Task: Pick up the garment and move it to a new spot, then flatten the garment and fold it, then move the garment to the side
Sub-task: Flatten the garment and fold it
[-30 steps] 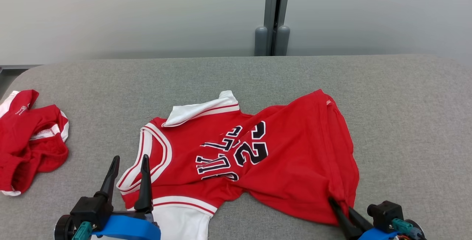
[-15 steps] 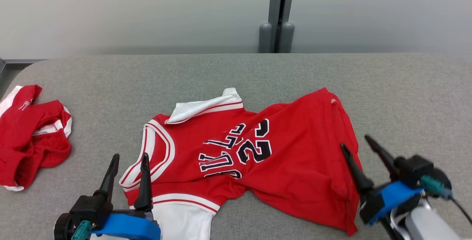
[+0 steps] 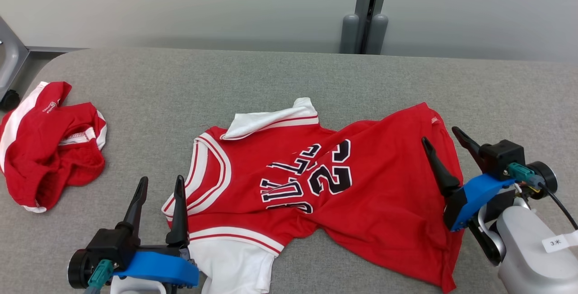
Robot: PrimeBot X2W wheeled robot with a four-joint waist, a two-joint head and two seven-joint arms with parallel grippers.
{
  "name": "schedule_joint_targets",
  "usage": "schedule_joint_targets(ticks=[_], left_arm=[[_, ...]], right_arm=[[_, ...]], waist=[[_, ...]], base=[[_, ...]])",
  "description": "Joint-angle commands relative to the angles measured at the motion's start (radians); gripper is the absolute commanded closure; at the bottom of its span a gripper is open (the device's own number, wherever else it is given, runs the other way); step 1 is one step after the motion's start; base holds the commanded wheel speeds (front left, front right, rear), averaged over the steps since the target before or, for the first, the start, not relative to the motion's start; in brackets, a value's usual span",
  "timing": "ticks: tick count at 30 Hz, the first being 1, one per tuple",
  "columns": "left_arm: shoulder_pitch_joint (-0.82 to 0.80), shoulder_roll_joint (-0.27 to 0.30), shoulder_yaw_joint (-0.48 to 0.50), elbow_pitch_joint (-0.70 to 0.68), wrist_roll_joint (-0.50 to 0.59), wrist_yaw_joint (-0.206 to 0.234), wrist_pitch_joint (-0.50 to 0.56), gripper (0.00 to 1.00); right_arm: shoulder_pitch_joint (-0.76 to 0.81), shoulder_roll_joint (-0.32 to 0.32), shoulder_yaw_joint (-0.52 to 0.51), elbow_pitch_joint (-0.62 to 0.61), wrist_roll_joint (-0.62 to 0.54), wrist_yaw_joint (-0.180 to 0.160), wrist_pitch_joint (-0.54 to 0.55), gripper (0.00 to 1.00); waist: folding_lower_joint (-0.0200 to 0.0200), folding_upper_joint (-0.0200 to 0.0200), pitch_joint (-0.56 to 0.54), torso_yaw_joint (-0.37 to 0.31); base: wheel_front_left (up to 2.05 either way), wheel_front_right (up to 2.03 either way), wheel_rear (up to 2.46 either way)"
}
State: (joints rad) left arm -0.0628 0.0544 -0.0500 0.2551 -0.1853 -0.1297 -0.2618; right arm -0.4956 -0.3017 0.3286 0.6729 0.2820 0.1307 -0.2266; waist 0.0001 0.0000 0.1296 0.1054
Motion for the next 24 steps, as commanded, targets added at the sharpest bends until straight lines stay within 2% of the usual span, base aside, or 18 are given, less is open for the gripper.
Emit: schedule_joint_targets(ticks=[1, 6, 11, 18, 24], left_arm=[[0.005, -0.001, 0.004, -0.004, -0.005, -0.001, -0.004, 0.0], [0.02, -0.001, 0.026, -0.011, -0.001, -0.001, -0.004, 0.0], [0.027, 0.002, 0.04, -0.01, 0.01, -0.001, -0.005, 0.0], [0.045, 0.003, 0.08, -0.022, 0.03, -0.001, -0.004, 0.0], [0.074, 0.002, 0.097, -0.033, 0.049, -0.001, -0.004, 0.0]], right_arm=[[0.005, -0.006, -0.002, 0.018, 0.012, 0.0, -0.016, 0.0], [0.031, -0.005, -0.006, 0.032, 0.022, 0.0, -0.034, 0.0], [0.061, -0.001, -0.055, 0.005, 0.024, 0.0, -0.039, 0.0], [0.196, 0.042, -0.189, -0.174, -0.021, 0.0, -0.039, 0.0], [0.349, 0.115, -0.281, -0.321, -0.063, 0.0, -0.039, 0.0]], waist=[[-0.0001, 0.0, 0.0, -0.001], [-0.0001, 0.0, -0.001, -0.025], [-0.0001, 0.0, -0.01, -0.043], [-0.0001, 0.0, -0.04, -0.074], [-0.0001, 0.0, -0.073, -0.095]], base=[[0.0, 0.0, 0.0], [0.0, 0.0, 0.0], [0.0, 0.0, 0.0], [0.0, 0.0, 0.0], [0.0, 0.0, 0.0]])
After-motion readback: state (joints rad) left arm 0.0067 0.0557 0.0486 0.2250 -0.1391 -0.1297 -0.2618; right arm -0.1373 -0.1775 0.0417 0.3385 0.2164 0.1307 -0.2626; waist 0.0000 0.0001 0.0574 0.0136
